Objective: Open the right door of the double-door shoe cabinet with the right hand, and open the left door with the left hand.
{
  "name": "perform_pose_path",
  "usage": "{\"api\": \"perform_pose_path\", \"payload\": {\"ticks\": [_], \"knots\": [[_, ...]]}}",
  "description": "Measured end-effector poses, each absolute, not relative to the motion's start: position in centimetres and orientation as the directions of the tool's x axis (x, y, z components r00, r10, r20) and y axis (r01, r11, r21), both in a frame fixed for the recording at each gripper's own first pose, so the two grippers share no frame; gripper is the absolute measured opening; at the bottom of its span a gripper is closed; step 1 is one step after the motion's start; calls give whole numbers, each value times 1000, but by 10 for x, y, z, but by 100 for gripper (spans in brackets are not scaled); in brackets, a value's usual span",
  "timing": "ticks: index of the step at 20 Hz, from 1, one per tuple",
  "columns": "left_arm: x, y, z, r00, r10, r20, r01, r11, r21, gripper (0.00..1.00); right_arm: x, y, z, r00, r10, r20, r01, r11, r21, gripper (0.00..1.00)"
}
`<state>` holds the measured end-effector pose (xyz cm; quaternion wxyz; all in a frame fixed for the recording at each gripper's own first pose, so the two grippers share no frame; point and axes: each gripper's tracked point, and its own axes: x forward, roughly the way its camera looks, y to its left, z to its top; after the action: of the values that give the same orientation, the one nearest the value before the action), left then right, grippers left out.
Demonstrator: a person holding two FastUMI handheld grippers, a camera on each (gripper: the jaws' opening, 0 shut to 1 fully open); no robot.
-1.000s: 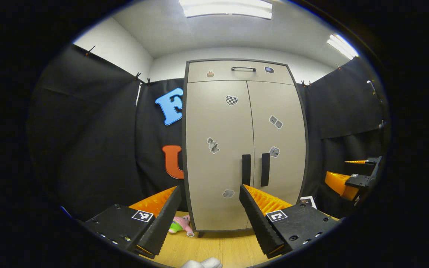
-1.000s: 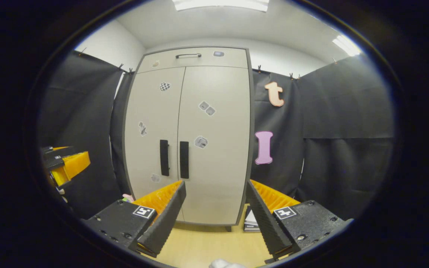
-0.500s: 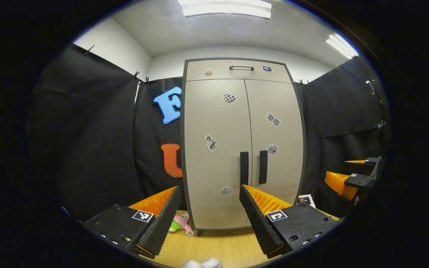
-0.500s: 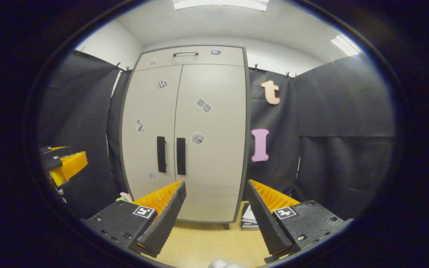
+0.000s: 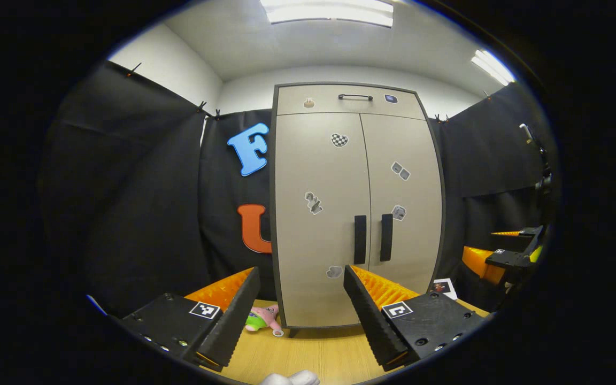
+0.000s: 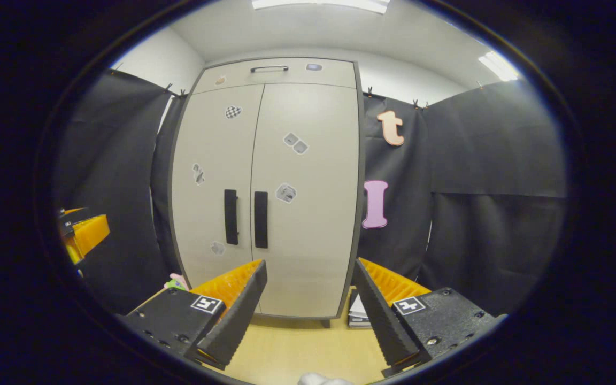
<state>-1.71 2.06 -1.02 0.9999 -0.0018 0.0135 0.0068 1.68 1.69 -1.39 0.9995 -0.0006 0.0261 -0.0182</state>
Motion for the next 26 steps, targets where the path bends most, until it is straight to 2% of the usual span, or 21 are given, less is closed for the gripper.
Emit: {"api": "perform_pose_path", "payload": {"ticks": [5,11,16,18,20,22,23,24,25,26], "knots": [[-25,27,-19,998,34,-47,-34,999,2,94,58,35,-16,998,-19,-65,20,1000,12,100],[-29,33,-37,992,86,-96,-86,996,-3,94,136,79,-21,994,64,-86,-62,998,30,100],[-29,43,-46,979,157,-126,-156,988,23,94,198,102,-20,993,80,-83,-79,997,12,100],[-33,49,-47,973,193,-127,-190,981,39,94,219,107,-17,994,79,-80,-77,997,17,94],[-45,57,-48,966,225,-128,-221,974,47,95,238,112,-17,993,73,-95,-69,997,39,95],[-49,61,-48,959,250,-133,-245,968,53,95,249,116,-16,991,75,-110,-68,995,71,87],[-50,62,-47,957,257,-131,-252,966,54,95,253,117,-16,991,75,-115,-66,995,78,78],[-50,64,-45,956,265,-126,-261,964,55,95,258,117,-17,991,71,-117,-63,995,77,77],[-52,64,-44,954,273,-120,-268,962,56,95,260,117,-16,991,65,-117,-57,996,73,70],[-53,66,-43,953,280,-118,-275,960,57,95,262,117,-16,991,57,-118,-49,996,69,69]]}}
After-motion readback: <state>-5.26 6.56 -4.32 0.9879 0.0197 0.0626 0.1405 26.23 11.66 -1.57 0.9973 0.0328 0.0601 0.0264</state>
